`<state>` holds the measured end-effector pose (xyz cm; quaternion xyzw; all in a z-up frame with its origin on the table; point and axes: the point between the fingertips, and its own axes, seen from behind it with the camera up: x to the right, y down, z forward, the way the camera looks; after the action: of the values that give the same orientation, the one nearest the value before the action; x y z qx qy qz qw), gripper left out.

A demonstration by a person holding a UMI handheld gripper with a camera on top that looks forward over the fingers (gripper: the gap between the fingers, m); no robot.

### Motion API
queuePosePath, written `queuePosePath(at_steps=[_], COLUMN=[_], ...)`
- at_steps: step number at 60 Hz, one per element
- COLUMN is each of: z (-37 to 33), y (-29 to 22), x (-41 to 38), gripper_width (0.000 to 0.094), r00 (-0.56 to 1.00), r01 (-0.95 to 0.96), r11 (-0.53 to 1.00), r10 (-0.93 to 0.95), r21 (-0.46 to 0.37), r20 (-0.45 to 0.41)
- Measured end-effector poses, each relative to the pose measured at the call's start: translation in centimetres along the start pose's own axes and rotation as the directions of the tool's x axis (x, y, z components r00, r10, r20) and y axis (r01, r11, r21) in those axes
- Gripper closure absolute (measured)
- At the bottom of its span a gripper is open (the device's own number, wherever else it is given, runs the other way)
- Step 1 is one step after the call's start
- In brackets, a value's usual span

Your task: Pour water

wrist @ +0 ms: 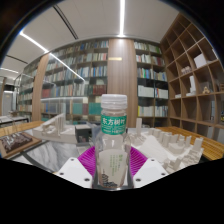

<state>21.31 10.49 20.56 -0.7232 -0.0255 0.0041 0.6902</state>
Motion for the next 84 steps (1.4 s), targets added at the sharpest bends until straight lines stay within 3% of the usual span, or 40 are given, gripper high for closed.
queuePosePath(at_steps=[16,18,21,26,30,35,37,61,84], z=[0.1,0.7,-0.2,-0.2,-0.4,-1.5,-2.3,-20.3,-36.5], y=[13.5,12.5,13.2,13.1,13.8,14.1,14.0,8.6,2.7], x=[3.3,3.2,3.1,3.2,3.3,3.3,3.5,0.5,-4.6], gripper_width=[0.0509,0.0526,0.0519,0.0436,0.0346,0.0064,0.0098,0.0078,0.008], r00=[0.999,0.999,0.999,0.999,0.999,0.998,0.997,0.991,0.99], r01=[-0.025,-0.013,-0.007,-0.005,-0.022,-0.043,-0.042,-0.053,-0.044], r11=[0.966,0.98,0.98,0.981,0.968,0.955,0.949,0.911,0.92], r10=[0.016,0.007,0.001,-0.001,0.01,0.027,0.02,-0.003,-0.011], r21=[-0.257,-0.2,-0.199,-0.196,-0.248,-0.294,-0.312,-0.408,-0.389], r20=[-0.038,-0.032,-0.034,-0.034,-0.052,-0.059,-0.075,-0.134,-0.139])
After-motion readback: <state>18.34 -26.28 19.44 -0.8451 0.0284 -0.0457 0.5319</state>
